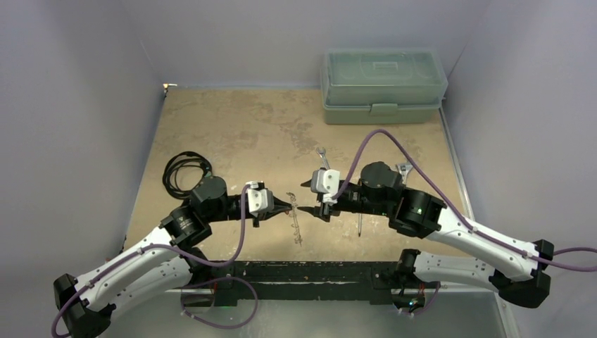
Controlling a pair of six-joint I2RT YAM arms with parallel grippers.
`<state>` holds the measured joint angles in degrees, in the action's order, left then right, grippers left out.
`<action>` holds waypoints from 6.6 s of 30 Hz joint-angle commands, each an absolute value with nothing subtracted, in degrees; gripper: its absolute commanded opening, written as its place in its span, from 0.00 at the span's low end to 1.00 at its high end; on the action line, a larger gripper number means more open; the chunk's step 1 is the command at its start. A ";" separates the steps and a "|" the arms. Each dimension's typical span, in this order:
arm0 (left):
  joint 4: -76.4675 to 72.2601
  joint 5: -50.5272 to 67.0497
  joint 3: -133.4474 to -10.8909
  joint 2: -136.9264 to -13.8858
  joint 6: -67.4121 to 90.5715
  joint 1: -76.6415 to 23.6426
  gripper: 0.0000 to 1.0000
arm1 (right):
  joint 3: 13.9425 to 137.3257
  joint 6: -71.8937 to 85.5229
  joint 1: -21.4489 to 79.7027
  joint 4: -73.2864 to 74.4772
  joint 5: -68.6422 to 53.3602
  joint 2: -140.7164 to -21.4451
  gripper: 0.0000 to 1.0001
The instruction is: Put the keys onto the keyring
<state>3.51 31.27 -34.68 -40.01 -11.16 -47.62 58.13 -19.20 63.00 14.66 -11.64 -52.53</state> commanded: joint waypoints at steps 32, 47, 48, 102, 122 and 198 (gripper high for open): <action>2.92 34.05 -38.06 -40.87 -11.80 -47.20 0.00 | 60.96 -25.80 63.19 18.84 -16.96 -61.11 0.33; 2.64 34.06 -37.97 -40.61 -11.77 -47.20 0.00 | 59.88 -26.32 63.19 19.39 -16.00 -61.91 0.26; 2.64 34.05 -37.97 -40.61 -11.70 -47.20 0.00 | 59.81 -26.34 63.19 19.43 -16.00 -62.02 0.26; -3.87 34.46 -35.46 -37.31 -10.02 -47.20 0.25 | 47.23 -19.90 63.14 -2.60 -17.58 -49.04 0.00; -2.02 33.72 -35.85 -36.37 -11.52 -47.20 0.00 | 47.70 -20.28 63.18 -1.25 -17.05 -49.07 0.00; -10.59 34.22 -33.04 -32.00 -5.13 -47.16 0.00 | 46.62 -9.53 63.11 -18.86 -26.44 -52.32 0.08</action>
